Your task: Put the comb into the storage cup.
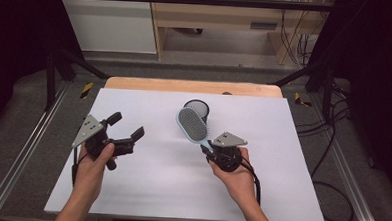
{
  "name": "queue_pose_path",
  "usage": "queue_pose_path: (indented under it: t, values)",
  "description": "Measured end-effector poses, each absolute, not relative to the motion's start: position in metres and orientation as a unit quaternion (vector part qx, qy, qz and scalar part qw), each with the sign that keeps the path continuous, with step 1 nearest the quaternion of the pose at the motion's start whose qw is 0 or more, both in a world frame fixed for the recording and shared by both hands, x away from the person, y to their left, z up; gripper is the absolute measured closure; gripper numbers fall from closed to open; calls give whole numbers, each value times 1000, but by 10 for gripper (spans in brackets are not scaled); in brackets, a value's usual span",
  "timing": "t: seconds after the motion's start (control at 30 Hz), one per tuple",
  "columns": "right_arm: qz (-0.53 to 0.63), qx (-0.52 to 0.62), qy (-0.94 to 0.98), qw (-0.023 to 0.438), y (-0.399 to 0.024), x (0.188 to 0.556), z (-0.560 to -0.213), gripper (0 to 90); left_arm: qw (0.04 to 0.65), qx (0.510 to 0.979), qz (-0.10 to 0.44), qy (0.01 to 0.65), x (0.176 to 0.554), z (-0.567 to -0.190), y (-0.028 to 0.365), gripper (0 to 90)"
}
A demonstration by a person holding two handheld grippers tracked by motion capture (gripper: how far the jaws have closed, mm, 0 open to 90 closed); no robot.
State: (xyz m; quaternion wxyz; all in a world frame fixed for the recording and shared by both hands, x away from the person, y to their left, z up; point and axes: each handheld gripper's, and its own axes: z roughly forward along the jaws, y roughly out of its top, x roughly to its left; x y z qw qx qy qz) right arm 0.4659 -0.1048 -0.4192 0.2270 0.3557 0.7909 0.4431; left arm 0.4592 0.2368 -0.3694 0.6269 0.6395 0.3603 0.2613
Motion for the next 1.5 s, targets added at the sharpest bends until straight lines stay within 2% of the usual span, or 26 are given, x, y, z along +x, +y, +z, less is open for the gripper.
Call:
queue_pose_path:
  t: [0.23, 0.43, 0.5, 0.9, 1.5]
  values:
    - [482, 347, 765, 251, -109, 460, -419, 694, 635, 654, 205, 356, 483, -367, 188, 25]
    - [498, 354, 745, 266, -115, 459, -415, 694, 644, 658, 171, 349, 489, -368, 165, 28]
    - [502, 358, 740, 267, -117, 459, -415, 694, 654, 653, 139, 356, 492, -372, 154, 33]
    - [522, 356, 723, 280, -120, 455, -410, 694, 664, 650, 93, 357, 500, -376, 125, 34]
    - [535, 336, 723, 280, -113, 450, -410, 694, 668, 644, 76, 366, 507, -379, 114, 45]
